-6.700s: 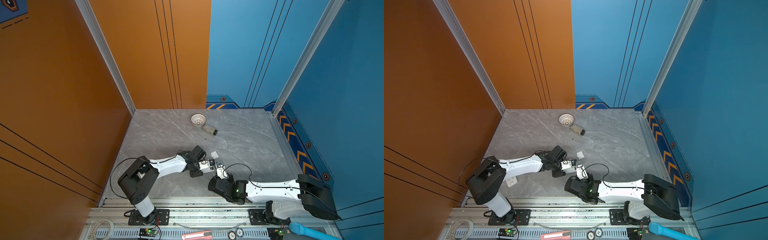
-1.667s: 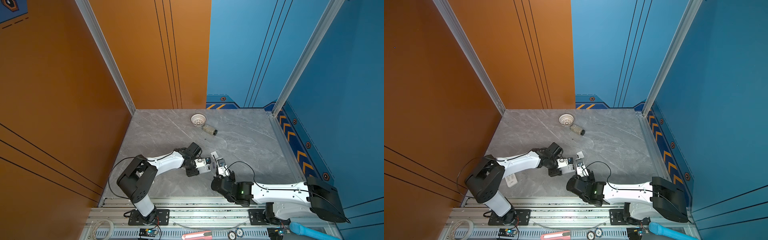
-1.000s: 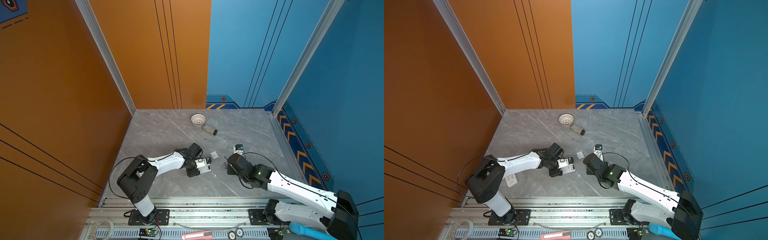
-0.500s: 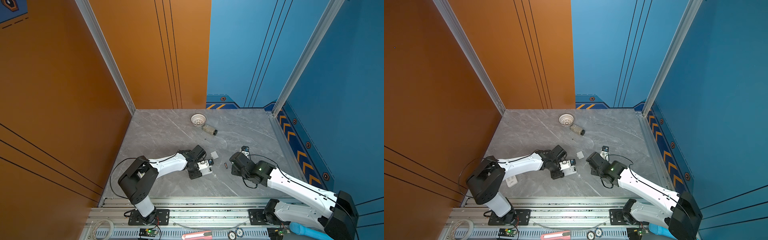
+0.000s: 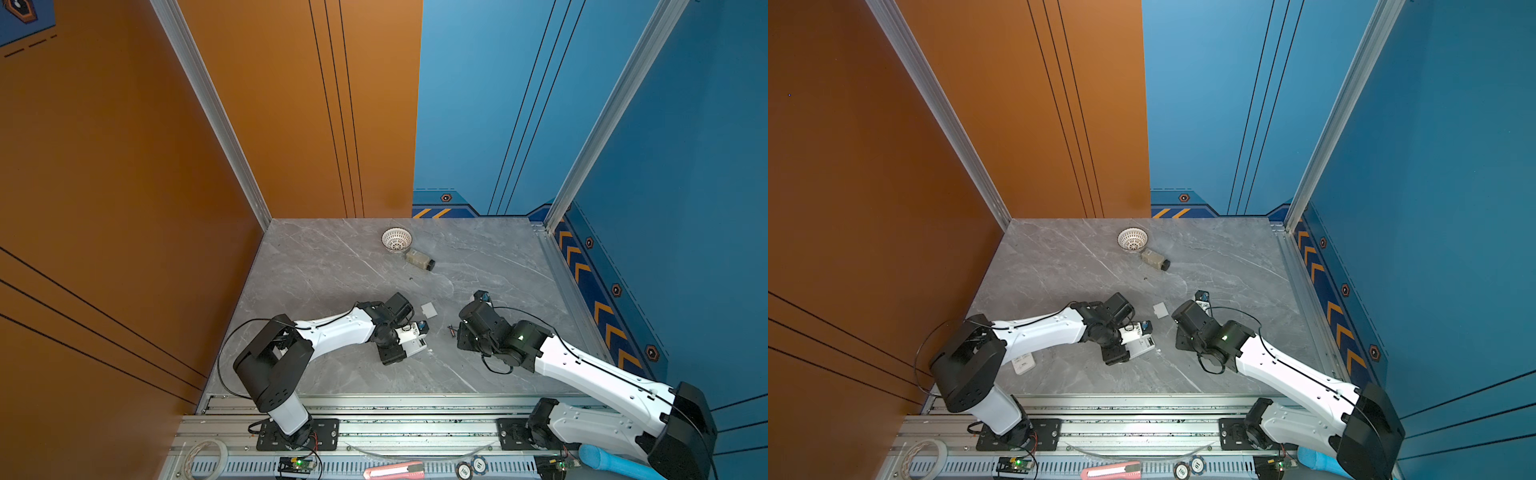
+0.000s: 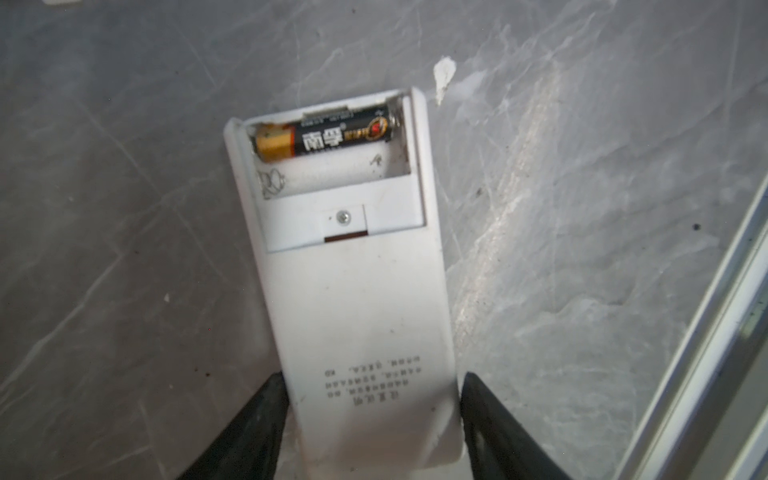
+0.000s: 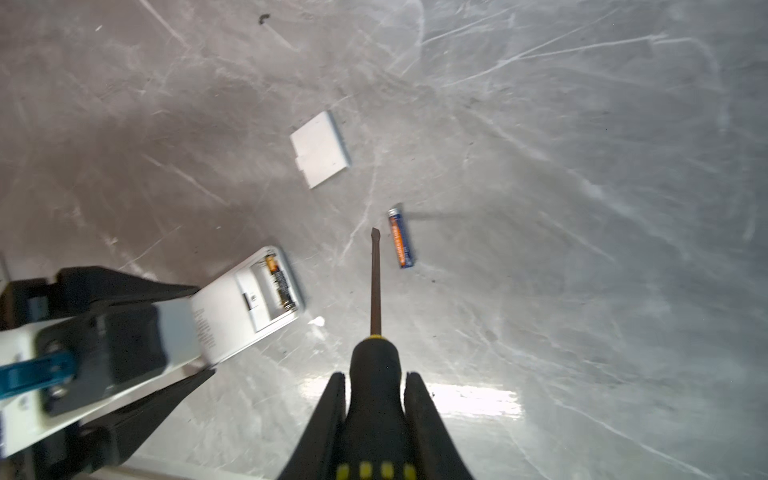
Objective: Unload the batteries from the remote control
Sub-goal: 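Lift the screwdriver away from the slot with the right gripper, then bring the screwdriver tip to the gold-black battery's end with the right gripper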
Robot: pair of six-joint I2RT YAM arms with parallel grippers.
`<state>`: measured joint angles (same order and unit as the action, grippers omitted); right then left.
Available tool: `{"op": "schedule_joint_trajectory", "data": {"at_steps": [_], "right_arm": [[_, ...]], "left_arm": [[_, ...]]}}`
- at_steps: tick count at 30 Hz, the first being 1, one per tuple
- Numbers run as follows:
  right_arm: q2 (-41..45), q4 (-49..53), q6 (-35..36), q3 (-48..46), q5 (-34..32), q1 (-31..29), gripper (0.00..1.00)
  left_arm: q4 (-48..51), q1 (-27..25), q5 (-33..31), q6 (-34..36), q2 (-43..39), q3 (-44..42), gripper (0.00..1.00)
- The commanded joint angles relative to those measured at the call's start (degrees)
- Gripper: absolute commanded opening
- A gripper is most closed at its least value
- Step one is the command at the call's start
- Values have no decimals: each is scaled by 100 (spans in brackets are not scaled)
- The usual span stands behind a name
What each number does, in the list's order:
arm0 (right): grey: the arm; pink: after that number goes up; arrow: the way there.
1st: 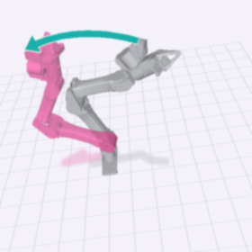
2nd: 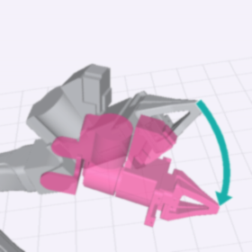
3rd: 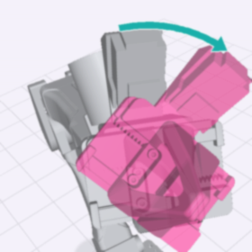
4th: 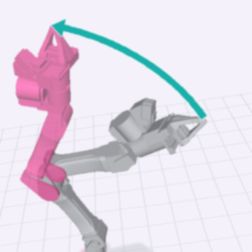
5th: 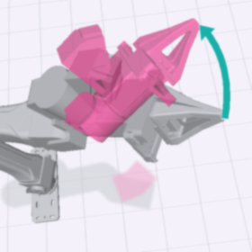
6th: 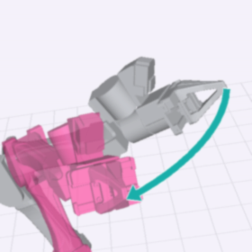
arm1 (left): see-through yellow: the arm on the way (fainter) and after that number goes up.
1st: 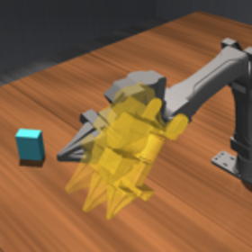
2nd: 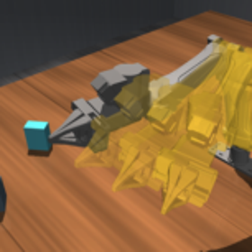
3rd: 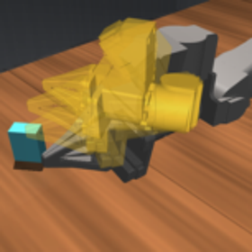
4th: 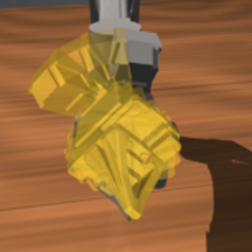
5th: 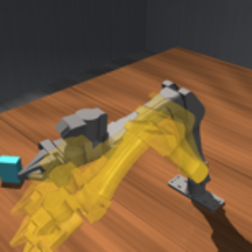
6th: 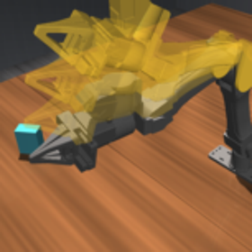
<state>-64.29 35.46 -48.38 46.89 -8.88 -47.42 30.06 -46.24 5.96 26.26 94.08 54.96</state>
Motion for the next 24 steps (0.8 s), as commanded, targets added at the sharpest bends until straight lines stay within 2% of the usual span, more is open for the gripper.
{"op": "schedule_joint_trajectory", "data": {"at_steps": [1, 12, 14, 20, 24], "right_arm": [[-232, -22, 435, 462, 468, -118, 0], [-573, 216, 567, 824, 564, -49, 0], [-617, 217, 594, 850, 592, -36, 0], [-542, 248, 683, 826, 739, -39, 0], [-428, 396, 786, 795, 1027, -135, 0]], "left_arm": [[30, -111, -217, 45, 66, -57, 68], [-36, -199, -418, -286, 126, -180, 75], [-28, -217, -482, -288, 201, -154, 68], [-50, -263, -587, -306, 208, -163, 33], [-215, -363, -748, -236, 116, -252, 23]]}}
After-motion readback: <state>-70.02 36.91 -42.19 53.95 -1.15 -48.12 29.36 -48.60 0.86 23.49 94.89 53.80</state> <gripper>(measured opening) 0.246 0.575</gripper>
